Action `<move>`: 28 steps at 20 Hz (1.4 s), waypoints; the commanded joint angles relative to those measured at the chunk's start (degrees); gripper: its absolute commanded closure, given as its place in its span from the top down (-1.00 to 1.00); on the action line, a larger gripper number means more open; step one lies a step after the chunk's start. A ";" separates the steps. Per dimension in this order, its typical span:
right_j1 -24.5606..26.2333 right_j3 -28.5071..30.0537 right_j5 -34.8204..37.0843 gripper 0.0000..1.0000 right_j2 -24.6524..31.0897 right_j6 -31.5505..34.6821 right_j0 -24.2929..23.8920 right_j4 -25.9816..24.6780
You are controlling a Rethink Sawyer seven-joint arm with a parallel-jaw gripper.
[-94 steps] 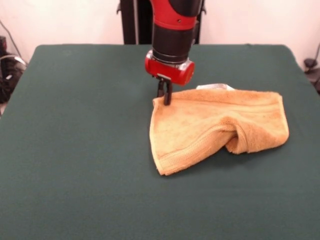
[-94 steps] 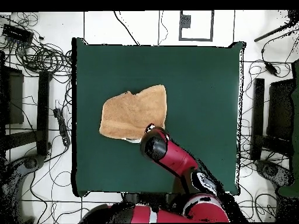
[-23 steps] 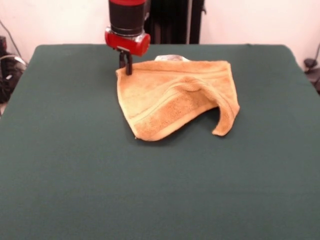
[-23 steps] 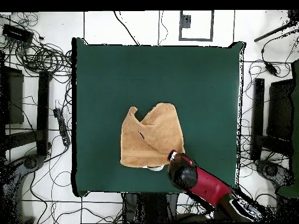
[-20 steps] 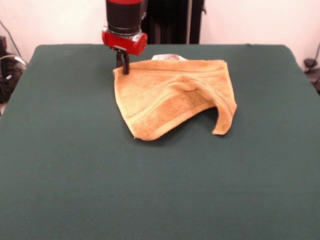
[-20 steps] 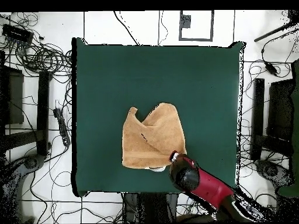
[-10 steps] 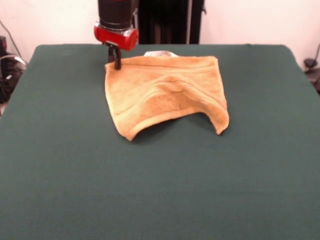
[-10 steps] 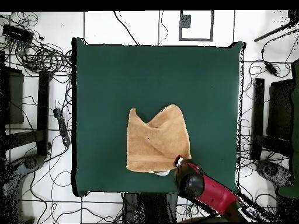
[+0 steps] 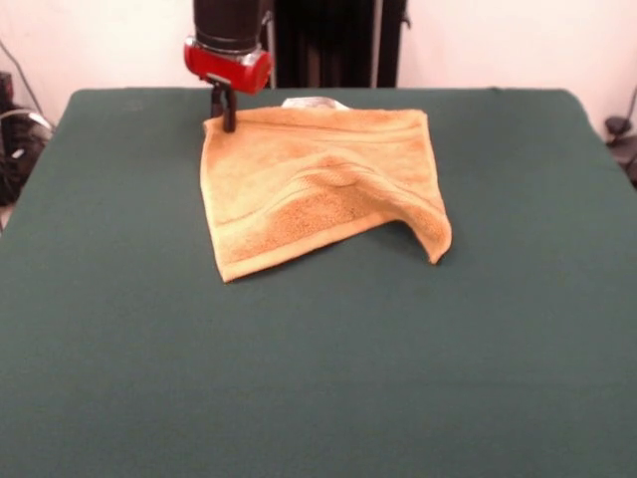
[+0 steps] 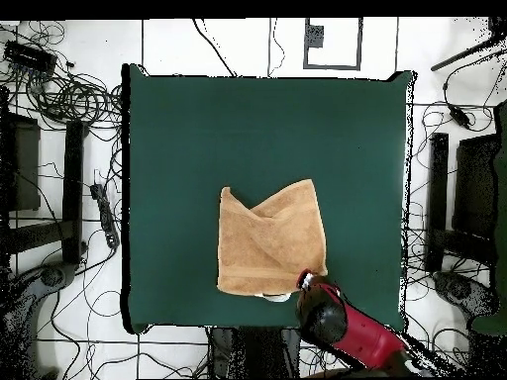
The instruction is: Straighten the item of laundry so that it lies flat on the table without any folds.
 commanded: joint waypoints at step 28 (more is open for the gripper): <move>10.25 -1.66 -11.24 -1.00 1.20 10.01 -3.19 -5.89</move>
